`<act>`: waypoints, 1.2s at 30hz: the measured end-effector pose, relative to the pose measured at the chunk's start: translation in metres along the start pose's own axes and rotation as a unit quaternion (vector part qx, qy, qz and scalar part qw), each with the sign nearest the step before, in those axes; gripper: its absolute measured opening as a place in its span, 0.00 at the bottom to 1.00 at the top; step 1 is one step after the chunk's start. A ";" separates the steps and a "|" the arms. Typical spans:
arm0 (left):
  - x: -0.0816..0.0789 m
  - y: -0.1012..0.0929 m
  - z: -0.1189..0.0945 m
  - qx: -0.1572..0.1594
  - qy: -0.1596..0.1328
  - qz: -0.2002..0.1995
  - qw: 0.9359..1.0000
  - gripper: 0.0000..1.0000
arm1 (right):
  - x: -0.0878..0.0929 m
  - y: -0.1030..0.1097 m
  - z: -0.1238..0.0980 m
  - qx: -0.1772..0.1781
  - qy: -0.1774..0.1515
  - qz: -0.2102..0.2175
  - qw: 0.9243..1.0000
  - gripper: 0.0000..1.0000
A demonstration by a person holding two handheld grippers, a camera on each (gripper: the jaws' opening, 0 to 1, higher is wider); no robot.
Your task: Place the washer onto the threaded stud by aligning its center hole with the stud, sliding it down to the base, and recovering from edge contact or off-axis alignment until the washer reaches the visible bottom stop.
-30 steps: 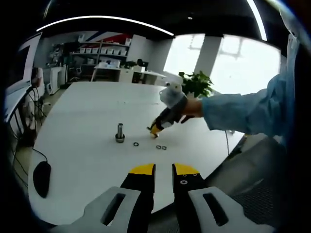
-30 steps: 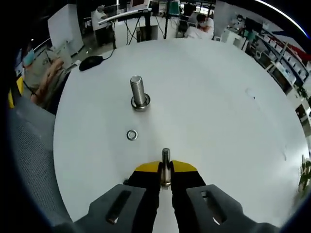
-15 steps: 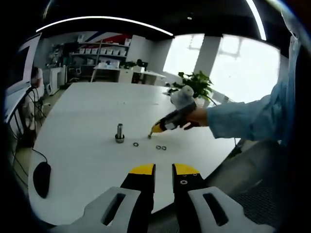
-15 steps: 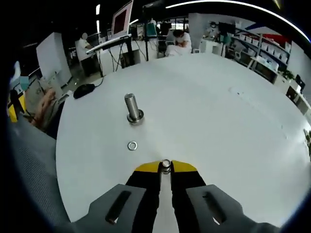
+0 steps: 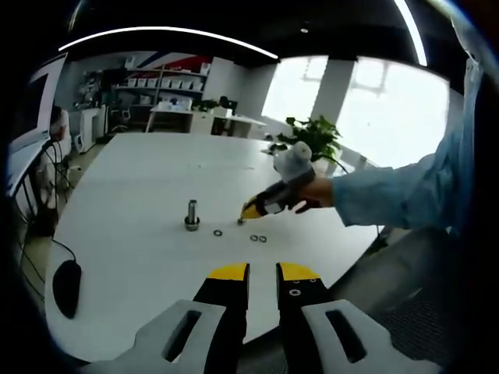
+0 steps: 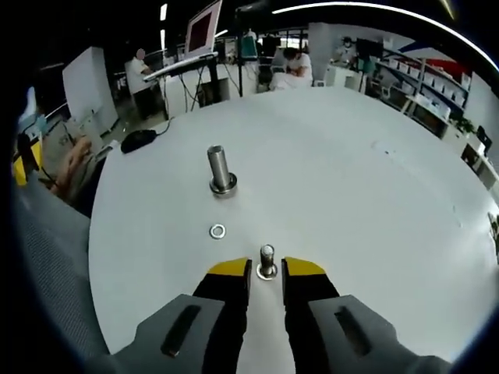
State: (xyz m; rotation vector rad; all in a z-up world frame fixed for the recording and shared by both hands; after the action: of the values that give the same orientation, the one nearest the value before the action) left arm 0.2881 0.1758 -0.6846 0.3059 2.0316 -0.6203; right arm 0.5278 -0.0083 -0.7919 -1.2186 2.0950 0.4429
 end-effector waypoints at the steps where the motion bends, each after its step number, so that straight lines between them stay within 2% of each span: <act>1: 0.000 0.000 0.000 0.000 0.000 0.000 1.000 0.11 | 0.000 0.000 -0.001 0.001 0.000 -0.003 1.000 0.22; 7: 0.000 -0.001 0.000 0.003 -0.001 0.001 1.000 0.11 | 0.004 0.001 -0.013 0.014 -0.010 0.006 1.000 0.22; 20: -0.001 -0.002 0.001 0.008 -0.003 0.005 1.000 0.11 | 0.028 0.015 -0.030 0.065 -0.051 0.042 0.996 0.22; 26: -0.002 -0.002 0.000 0.007 -0.005 0.006 1.000 0.11 | 0.035 0.025 -0.031 0.053 -0.045 0.049 0.996 0.22; 32: -0.002 -0.002 0.000 0.004 -0.008 0.007 1.000 0.11 | 0.054 0.039 -0.025 0.032 -0.009 0.042 0.999 0.22; 36: -0.002 -0.001 0.000 0.003 -0.008 0.007 1.000 0.11 | 0.058 0.044 -0.020 0.028 0.003 0.028 0.999 0.22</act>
State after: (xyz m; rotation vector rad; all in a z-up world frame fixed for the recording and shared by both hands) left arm 0.2883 0.1752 -0.6823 0.3168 2.0103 -0.6183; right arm 0.4622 -0.0347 -0.8193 -1.1321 2.1374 0.4033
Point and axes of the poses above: the point that each gripper's makers call its tool centre point, and the gripper's own axes: z roughly forward along the fingers, y roughly to its left, x roughly out of its underside, the point moved 7 cm from there along -z, roughly backward along the fingers, and after that the axes turned 2 degrees about x, right-handed, at the moved point
